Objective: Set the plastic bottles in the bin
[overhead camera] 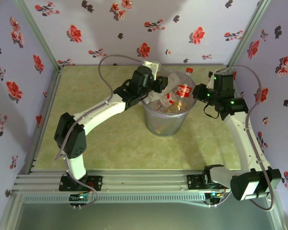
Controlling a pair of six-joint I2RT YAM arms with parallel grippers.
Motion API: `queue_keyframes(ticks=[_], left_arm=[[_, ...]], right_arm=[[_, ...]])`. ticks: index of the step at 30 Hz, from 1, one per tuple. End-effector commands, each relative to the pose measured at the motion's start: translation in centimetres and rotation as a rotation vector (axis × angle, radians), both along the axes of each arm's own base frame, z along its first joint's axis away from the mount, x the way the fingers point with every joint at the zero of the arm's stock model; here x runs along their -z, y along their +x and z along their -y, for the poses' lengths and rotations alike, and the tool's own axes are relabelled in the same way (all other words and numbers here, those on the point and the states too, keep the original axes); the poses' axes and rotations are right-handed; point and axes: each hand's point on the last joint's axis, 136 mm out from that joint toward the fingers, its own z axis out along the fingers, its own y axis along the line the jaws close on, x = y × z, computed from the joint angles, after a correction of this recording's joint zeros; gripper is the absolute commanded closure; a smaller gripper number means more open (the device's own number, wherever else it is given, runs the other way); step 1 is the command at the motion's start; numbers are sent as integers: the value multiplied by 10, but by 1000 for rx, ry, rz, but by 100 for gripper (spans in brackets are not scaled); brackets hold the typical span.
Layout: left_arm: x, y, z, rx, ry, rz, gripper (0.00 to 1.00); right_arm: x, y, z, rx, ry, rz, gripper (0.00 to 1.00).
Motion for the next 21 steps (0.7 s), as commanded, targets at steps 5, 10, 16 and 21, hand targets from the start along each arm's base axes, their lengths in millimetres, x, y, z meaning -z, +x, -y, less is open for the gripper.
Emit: queue_keyframes(ticks=[5, 10, 16, 21], left_arm=[[-4, -9, -2, 24, 73, -27, 33], [-45, -10, -5, 19, 8, 38, 18], [-94, -14, -30, -50, -139, 115, 10], [-114, 1, -77, -175, -233, 61, 11]], right_arm=[[14, -10, -10, -46, 2, -65, 100], [12, -9, -3, -10, -14, -46, 100], [10, -8, -2, -5, -13, -41, 100], [11, -7, -4, -5, -4, -45, 100]])
